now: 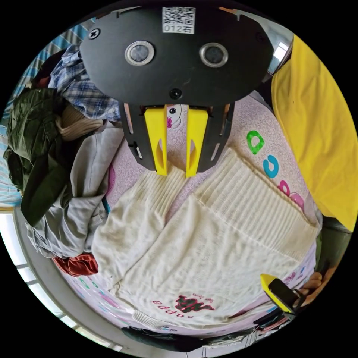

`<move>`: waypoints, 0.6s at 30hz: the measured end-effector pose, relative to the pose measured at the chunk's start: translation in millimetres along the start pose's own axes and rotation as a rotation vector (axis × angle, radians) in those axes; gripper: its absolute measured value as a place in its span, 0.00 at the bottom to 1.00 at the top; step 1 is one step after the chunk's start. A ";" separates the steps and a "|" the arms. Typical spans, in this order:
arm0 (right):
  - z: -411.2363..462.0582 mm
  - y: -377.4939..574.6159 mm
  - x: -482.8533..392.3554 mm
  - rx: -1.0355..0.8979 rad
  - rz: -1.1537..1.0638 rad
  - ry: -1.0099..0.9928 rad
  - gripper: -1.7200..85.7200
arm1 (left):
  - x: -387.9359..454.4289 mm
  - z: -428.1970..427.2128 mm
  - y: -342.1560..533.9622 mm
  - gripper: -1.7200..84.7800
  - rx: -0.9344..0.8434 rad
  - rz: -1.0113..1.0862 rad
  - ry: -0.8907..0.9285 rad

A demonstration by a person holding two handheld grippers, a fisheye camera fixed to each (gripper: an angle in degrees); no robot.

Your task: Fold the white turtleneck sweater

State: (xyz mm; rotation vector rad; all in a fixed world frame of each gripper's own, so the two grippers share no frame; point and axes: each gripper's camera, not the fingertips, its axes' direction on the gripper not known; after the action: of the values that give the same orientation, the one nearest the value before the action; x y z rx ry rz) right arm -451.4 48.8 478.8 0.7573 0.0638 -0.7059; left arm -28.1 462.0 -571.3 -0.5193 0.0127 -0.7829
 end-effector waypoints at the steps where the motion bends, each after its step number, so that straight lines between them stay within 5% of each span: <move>1: 0.2 0.0 2.9 0.003 -0.003 -0.016 0.07 | -2.7 2.2 -2.0 0.02 -0.010 0.002 -0.009; 7: -18.0 -16.2 77.6 -0.030 0.157 -0.292 0.05 | -36.3 -7.8 -1.6 0.02 0.019 -0.038 0.069; 14: -149.7 -49.3 210.6 0.387 0.302 -0.838 0.04 | -79.8 -33.7 3.2 0.03 0.096 -0.079 0.151; 18: -214.8 -95.2 248.1 0.559 0.265 -0.969 0.04 | -100.0 -44.8 7.1 0.03 0.132 -0.101 0.190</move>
State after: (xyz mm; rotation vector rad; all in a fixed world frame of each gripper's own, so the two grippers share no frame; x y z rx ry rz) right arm -277.1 -0.2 189.0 0.8558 -1.1339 -0.7787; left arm -103.8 514.0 -631.5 -0.3204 0.1110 -0.9235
